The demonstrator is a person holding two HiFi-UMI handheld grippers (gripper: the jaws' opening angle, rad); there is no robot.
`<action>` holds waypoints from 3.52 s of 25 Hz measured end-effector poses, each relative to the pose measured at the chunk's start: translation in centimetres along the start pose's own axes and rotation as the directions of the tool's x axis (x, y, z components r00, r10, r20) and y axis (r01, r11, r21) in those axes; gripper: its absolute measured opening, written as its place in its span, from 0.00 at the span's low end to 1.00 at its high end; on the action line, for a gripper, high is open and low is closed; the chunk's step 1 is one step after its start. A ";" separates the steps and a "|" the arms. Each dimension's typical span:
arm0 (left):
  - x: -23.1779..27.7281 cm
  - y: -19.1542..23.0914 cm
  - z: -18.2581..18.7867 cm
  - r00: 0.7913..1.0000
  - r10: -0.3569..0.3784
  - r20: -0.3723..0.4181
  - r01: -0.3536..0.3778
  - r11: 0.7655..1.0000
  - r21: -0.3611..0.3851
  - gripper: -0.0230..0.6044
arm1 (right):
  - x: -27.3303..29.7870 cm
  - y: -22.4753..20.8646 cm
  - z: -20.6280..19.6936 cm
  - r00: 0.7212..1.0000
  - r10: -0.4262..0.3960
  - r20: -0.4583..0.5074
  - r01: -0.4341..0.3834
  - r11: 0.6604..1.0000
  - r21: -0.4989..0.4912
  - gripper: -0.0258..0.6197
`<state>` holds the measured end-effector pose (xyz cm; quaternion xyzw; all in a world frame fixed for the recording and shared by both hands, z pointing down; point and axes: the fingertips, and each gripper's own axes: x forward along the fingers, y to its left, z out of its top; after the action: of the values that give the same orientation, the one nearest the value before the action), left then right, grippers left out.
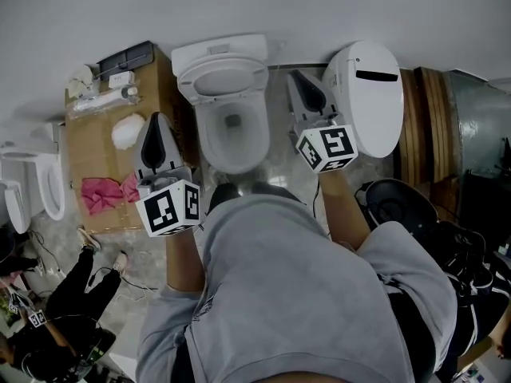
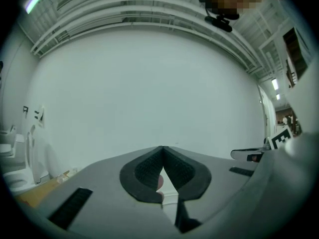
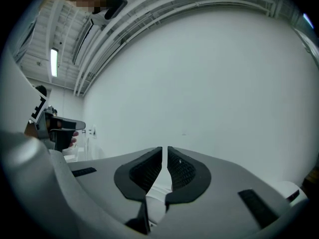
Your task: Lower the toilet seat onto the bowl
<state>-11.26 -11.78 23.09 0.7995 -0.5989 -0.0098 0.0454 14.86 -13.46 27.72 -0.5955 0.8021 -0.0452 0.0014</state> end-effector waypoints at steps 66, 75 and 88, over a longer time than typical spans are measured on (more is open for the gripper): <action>7.9 5.5 -9.3 0.985 -0.040 -0.166 0.036 0.999 -0.032 0.04 | 19.4 2.2 -23.2 0.830 0.219 -0.512 -0.428 0.840 -0.334 0.22; 8.0 6.0 -9.8 0.983 -0.032 -0.181 0.027 0.999 -0.030 0.04 | 19.9 2.2 -26.2 0.782 0.215 -0.585 -0.483 0.802 -0.351 0.22; 7.5 6.3 -10.3 0.982 -0.026 -0.188 0.020 0.999 -0.034 0.04 | 19.4 2.1 -27.1 0.780 0.195 -0.595 -0.477 0.800 -0.363 0.21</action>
<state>-14.43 -20.05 34.12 0.8028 -0.5825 0.0557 0.1144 5.70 -29.46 55.59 -0.3800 0.8505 0.0006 -0.3638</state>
